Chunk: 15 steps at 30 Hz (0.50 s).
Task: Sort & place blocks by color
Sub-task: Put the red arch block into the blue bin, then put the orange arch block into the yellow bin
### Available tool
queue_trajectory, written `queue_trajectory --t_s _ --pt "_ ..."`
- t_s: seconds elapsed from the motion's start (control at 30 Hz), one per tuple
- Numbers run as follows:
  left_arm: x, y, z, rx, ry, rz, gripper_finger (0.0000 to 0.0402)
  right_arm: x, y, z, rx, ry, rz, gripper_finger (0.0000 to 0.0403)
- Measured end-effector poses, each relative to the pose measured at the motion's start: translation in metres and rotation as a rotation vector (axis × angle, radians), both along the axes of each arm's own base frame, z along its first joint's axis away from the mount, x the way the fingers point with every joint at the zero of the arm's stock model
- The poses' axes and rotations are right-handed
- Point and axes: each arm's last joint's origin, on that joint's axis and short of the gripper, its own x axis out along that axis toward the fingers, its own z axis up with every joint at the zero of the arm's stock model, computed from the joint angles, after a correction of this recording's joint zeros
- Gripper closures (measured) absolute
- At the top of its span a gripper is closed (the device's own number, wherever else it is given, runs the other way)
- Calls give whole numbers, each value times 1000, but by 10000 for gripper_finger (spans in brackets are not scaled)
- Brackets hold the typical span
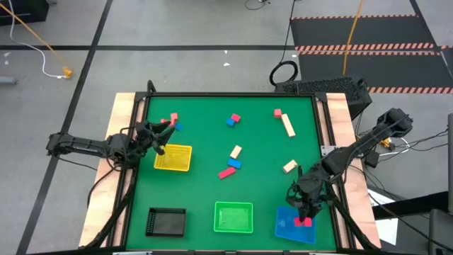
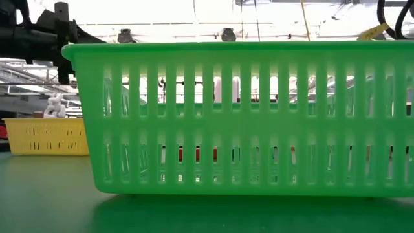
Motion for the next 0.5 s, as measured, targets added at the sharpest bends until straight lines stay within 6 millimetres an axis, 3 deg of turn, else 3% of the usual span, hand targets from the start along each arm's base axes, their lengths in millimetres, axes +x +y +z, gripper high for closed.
queue_trajectory --t_s 0.13,0.3,0.5 --pt "0 0 0 -41 -26 11 169 1 1 -3 -18 -8 7 271" --pt "0 0 0 -51 -34 6 169 3 0 -4 -65 -49 -40 221" --pt "1 -3 1 -54 -47 -120 169 3 0 -4 -70 -83 -18 167"
